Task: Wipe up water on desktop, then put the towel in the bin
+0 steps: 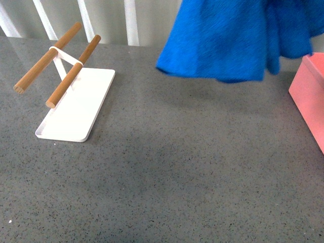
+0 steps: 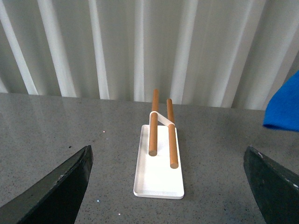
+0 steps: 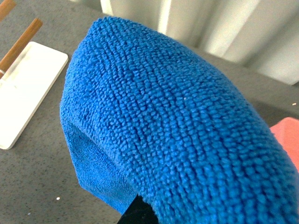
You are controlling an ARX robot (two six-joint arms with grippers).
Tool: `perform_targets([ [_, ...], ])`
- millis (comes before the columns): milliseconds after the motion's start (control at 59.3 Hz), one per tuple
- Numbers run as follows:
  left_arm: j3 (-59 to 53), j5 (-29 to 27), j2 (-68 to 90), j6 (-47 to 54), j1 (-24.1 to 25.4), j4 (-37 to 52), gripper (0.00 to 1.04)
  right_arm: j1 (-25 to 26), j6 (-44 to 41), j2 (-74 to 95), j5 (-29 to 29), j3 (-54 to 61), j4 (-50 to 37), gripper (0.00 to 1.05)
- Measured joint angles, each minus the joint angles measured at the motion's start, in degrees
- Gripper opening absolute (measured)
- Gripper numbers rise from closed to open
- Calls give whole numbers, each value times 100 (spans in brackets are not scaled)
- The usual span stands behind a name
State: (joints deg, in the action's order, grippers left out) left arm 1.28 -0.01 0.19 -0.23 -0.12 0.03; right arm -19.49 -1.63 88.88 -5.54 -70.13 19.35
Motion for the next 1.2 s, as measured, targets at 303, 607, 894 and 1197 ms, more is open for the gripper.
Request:
perform_targets([
  [303, 0, 0, 0, 0, 0, 0, 98, 1930, -1357, -485, -98, -356, 1307, 3],
  [607, 0, 0, 0, 0, 0, 0, 98, 2927, -1832, -686, -70, 378, 1005, 3],
  [894, 0, 0, 0, 0, 0, 0, 98, 3086, -1810, -411, 83, 481, 422, 3],
  [1197, 0, 0, 0, 0, 0, 0, 98, 3117, -1792, -426, -192, 236, -651, 3],
])
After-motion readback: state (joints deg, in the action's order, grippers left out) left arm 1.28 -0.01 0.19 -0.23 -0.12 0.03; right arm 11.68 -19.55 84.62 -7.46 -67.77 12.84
